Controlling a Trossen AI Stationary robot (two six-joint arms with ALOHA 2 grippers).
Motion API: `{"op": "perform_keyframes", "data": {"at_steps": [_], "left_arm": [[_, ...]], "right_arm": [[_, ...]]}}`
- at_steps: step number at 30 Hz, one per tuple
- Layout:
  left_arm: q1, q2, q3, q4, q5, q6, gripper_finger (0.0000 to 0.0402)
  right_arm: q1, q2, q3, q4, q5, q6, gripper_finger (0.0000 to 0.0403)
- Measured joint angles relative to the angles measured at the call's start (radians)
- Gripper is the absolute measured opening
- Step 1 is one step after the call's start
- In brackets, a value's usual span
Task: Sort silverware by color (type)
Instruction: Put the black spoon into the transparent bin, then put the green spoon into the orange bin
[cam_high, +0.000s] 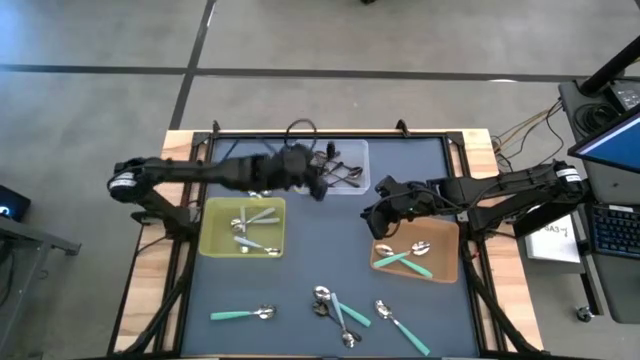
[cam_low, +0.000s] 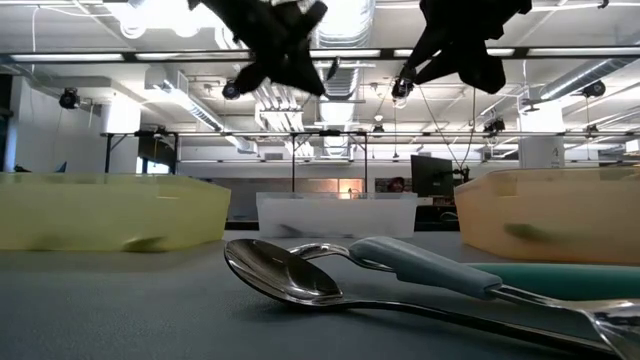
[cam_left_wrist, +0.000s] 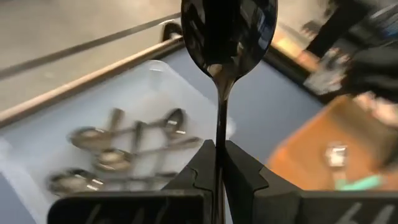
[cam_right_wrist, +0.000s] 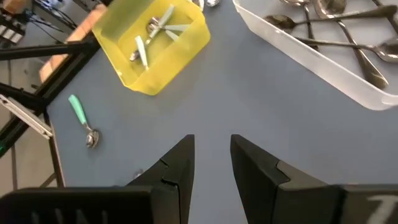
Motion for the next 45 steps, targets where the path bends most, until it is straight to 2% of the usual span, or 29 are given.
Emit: {"op": "perform_keyframes", "data": {"at_steps": [6, 11, 14, 20, 25, 28, 33, 36, 41, 45], "left_arm": [[0.167, 0.080, 0.000, 0.021, 0.179, 0.177, 0.0000], [0.253, 0.149, 0.000, 0.053, 0.195, 0.232, 0.0008], [0.296, 0.177, 0.000, 0.055, 0.226, 0.233, 0.0014], [0.360, 0.199, 0.000, 0.058, 0.435, 0.259, 0.0024], [0.365, 0.201, 0.000, 0.064, 0.449, 0.338, 0.0044], [0.364, 0.199, 0.016, 0.040, 0.483, 0.382, 0.0064], [0.364, 0.199, 0.080, 0.006, 0.576, 0.440, 0.0096], [0.364, 0.199, 0.128, 0.005, 0.629, 0.442, 0.0112], [0.359, 0.199, 0.215, 0.001, 0.734, 0.463, 0.0122], [0.340, 0.199, 0.276, -0.027, 0.793, 0.465, 0.0123]], "right_arm": [[0.000, 0.000, 0.000, -0.053, 0.003, 0.012, 0.0096], [-0.001, 0.000, 0.000, -0.098, 0.055, 0.027, 0.0096], [-0.003, 0.000, 0.000, -0.145, 0.085, 0.047, 0.0096], [-0.003, 0.000, 0.000, -0.251, 0.114, 0.129, 0.0096], [-0.003, 0.000, 0.000, -0.292, 0.099, 0.214, 0.0096], [-0.001, 0.000, 0.000, -0.295, 0.024, 0.255, 0.0096], [0.047, 0.004, 0.000, -0.292, -0.223, 0.308, 0.0096], [0.100, 0.012, 0.000, -0.291, -0.312, 0.384, 0.0096], [0.203, 0.013, 0.000, -0.291, -0.387, 0.443, 0.0096], [0.314, 0.028, 0.000, -0.266, -0.394, 0.501, 0.0096]]}}
